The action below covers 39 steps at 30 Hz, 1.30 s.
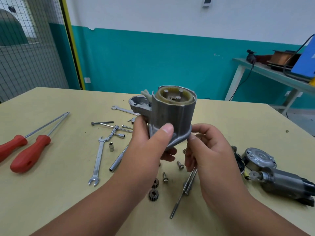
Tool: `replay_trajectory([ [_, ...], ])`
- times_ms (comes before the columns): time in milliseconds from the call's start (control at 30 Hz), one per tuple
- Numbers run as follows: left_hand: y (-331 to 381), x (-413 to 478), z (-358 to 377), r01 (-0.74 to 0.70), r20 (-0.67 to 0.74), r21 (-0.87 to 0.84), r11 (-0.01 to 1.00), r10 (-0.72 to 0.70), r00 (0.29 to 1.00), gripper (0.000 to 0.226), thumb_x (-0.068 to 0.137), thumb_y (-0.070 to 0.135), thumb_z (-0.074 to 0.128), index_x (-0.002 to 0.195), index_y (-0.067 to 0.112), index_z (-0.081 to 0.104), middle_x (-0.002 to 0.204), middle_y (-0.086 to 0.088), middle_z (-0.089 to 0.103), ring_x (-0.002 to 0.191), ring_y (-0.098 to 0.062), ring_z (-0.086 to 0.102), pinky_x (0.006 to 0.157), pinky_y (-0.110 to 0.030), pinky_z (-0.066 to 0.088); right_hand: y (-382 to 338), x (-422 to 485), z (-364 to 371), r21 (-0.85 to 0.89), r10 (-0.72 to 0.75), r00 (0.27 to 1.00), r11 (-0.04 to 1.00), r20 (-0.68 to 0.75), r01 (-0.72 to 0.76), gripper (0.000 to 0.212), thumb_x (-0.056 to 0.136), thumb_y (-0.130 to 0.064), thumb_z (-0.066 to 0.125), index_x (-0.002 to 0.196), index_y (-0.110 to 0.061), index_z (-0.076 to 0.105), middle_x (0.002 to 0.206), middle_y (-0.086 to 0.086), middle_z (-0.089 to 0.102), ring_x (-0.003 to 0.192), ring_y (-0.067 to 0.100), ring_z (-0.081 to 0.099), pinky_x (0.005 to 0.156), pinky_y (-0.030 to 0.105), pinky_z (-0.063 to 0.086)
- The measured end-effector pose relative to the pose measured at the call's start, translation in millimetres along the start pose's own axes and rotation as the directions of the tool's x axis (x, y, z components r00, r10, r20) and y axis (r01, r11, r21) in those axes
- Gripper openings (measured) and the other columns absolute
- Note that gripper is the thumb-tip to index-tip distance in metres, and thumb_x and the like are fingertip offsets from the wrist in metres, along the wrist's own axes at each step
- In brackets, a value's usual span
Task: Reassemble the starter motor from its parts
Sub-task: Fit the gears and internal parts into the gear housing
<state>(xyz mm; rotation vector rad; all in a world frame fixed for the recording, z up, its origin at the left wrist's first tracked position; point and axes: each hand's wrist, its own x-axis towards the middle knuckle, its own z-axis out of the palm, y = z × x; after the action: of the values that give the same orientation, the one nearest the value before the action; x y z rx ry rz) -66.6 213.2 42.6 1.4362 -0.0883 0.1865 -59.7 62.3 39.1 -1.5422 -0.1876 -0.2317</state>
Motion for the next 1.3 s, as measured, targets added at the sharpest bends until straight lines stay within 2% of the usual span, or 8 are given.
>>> replay_trajectory([
  [167,-5.0,-2.6,-5.7,-0.103,0.049,0.121,0.987,0.098,0.994,0.049,0.071,0.067,0.059,0.119,0.063,0.05,0.118,0.026,0.072,0.104,-0.009,0.075,0.077,-0.03,0.064,-8.0,6.9,-13.4,-0.016,-0.149,0.986,0.989,-0.077,0.148,0.032,0.089,-0.048,0.059,0.12,-0.051,0.064,0.104,-0.009,0.071,0.092,0.007,0.071,0.081,0.043,0.059],
  [300,-9.9,-4.4,-5.2,-0.101,0.177,0.187,0.977,0.068,0.982,0.059,0.075,0.069,0.063,0.13,0.064,0.044,0.129,0.031,0.068,0.117,0.001,0.07,0.091,-0.027,0.057,-12.8,7.0,-21.1,0.109,-0.098,0.984,0.991,0.147,0.082,0.066,0.083,-0.073,0.067,0.143,-0.053,0.051,0.142,-0.005,0.063,0.132,0.016,0.061,0.113,0.054,0.037],
  [467,-17.7,-2.0,-2.9,-0.103,0.178,0.222,0.97,0.063,0.982,0.078,0.075,0.071,0.06,0.144,0.037,0.049,0.125,0.036,0.068,0.116,0.013,0.065,0.086,-0.002,0.047,-10.9,5.9,-19.0,0.155,-0.016,0.982,0.988,0.189,-0.014,0.061,0.075,-0.049,0.071,0.135,-0.053,0.06,0.123,-0.007,0.073,0.118,0.02,0.07,0.106,0.047,0.05],
  [600,-18.8,0.9,-4.2,0.019,0.171,0.132,0.991,-0.041,0.984,0.069,0.072,0.099,0.056,0.13,0.062,0.06,0.132,0.027,0.072,0.126,0.002,0.066,0.108,-0.03,0.05,-8.0,1.7,-10.9,0.104,-0.018,0.981,0.995,0.193,-0.002,0.061,0.074,-0.046,0.074,0.133,-0.053,0.06,0.119,-0.007,0.074,0.112,0.02,0.072,0.102,0.045,0.055],
  [733,-20.4,2.4,-3.5,0.114,0.259,0.004,0.994,-0.111,0.959,0.079,0.073,0.091,0.072,0.139,0.049,0.063,0.142,0.007,0.071,0.135,-0.021,0.066,0.118,-0.057,0.041,-4.4,0.4,-10.6,0.105,-0.025,0.976,0.994,0.218,0.002,0.058,0.08,-0.044,0.075,0.135,-0.053,0.057,0.125,0.0,0.073,0.117,0.024,0.071,0.105,0.048,0.053],
  [833,-19.8,2.0,-3.1,0.084,0.248,-0.023,0.996,-0.076,0.966,0.074,0.072,0.081,0.082,0.136,0.049,0.061,0.139,0.004,0.073,0.13,-0.023,0.069,0.112,-0.057,0.048,-5.3,0.1,-11.8,0.101,-0.058,0.969,0.994,0.24,0.034,0.06,0.084,-0.041,0.076,0.139,-0.052,0.054,0.132,0.002,0.069,0.122,0.028,0.068,0.107,0.049,0.051],
  [1033,-10.0,-2.9,-0.4,-0.004,0.194,-0.003,1.0,0.004,0.981,0.037,0.079,0.054,0.073,0.116,0.053,0.073,0.117,0.007,0.081,0.112,-0.015,0.077,0.084,-0.025,0.062,-9.1,-4.4,-9.1,0.069,-0.146,0.957,0.989,0.251,0.133,0.061,0.085,-0.048,0.078,0.14,-0.054,0.052,0.138,-0.019,0.063,0.124,0.014,0.066,0.108,0.038,0.053],
  [1300,-2.5,-3.0,2.5,0.068,0.238,-0.135,0.988,-0.035,0.971,0.04,0.076,0.042,0.08,0.116,0.043,0.076,0.121,-0.005,0.08,0.113,-0.027,0.077,0.095,-0.049,0.061,-14.5,-6.3,-12.2,0.016,-0.138,0.947,0.99,0.289,0.139,0.057,0.083,-0.048,0.065,0.137,-0.061,0.05,0.128,-0.016,0.069,0.118,0.009,0.068,0.096,0.029,0.054],
])
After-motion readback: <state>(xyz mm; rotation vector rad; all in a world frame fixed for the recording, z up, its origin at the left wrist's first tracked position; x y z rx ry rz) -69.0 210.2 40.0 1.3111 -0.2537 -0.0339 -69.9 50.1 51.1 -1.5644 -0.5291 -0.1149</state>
